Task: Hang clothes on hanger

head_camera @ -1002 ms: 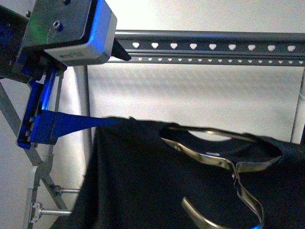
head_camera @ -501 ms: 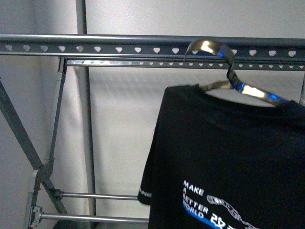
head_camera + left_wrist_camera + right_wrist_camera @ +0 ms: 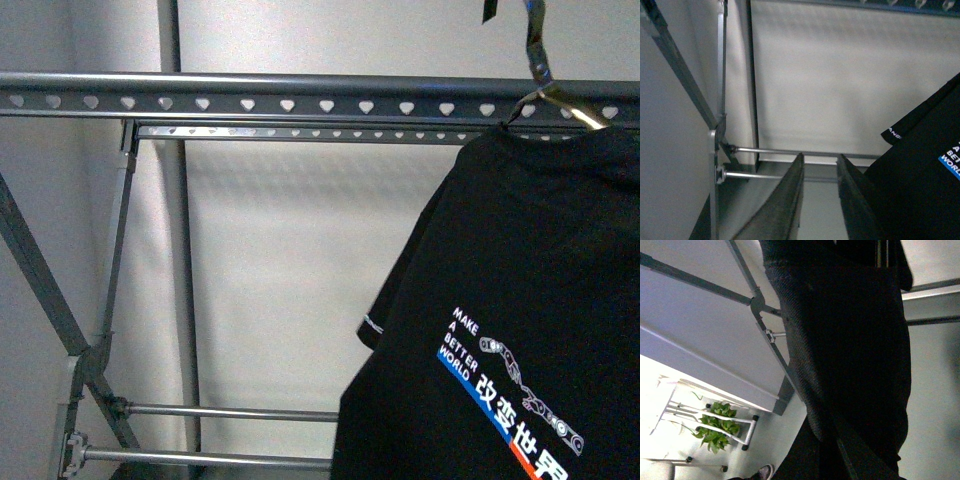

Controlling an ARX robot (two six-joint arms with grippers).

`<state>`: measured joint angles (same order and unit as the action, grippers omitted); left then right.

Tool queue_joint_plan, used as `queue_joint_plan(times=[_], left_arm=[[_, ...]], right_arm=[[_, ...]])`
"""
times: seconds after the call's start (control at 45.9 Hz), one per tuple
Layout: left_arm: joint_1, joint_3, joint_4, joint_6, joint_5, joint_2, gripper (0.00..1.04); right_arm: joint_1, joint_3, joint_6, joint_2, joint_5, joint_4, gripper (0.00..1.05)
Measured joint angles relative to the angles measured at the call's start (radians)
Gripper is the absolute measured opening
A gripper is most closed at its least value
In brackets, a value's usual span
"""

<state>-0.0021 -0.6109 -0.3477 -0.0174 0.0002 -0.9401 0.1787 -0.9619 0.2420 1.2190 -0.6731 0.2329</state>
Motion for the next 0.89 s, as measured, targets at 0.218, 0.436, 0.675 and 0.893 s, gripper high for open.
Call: queue_joint_plan(times=[0.218,0.436,0.675,0.893], left_arm=[[0.000,0.211,-0.084,0.010,0.000,0.105,0.04],[0.000,0.358,-0.118,0.012,0.000,0.210,0.04],[0.000,0.442,-0.119,0.012,0.000,0.298,0.04],[0.000,0.502,-0.093,0.012,0.000,0.389,0.04]], right_arm=[[-0.067,-0.025,0.121,0.098,0.069,-0.072,0.04],[-0.079,-0.177,0.307,0.241,0.126,-0.151,0.04],[-0.081,-0.363,0.464,0.367,0.165,-0.184,0.04],[-0.077,-0.586,0.546,0.503,0.238,-0.105,0.04]])
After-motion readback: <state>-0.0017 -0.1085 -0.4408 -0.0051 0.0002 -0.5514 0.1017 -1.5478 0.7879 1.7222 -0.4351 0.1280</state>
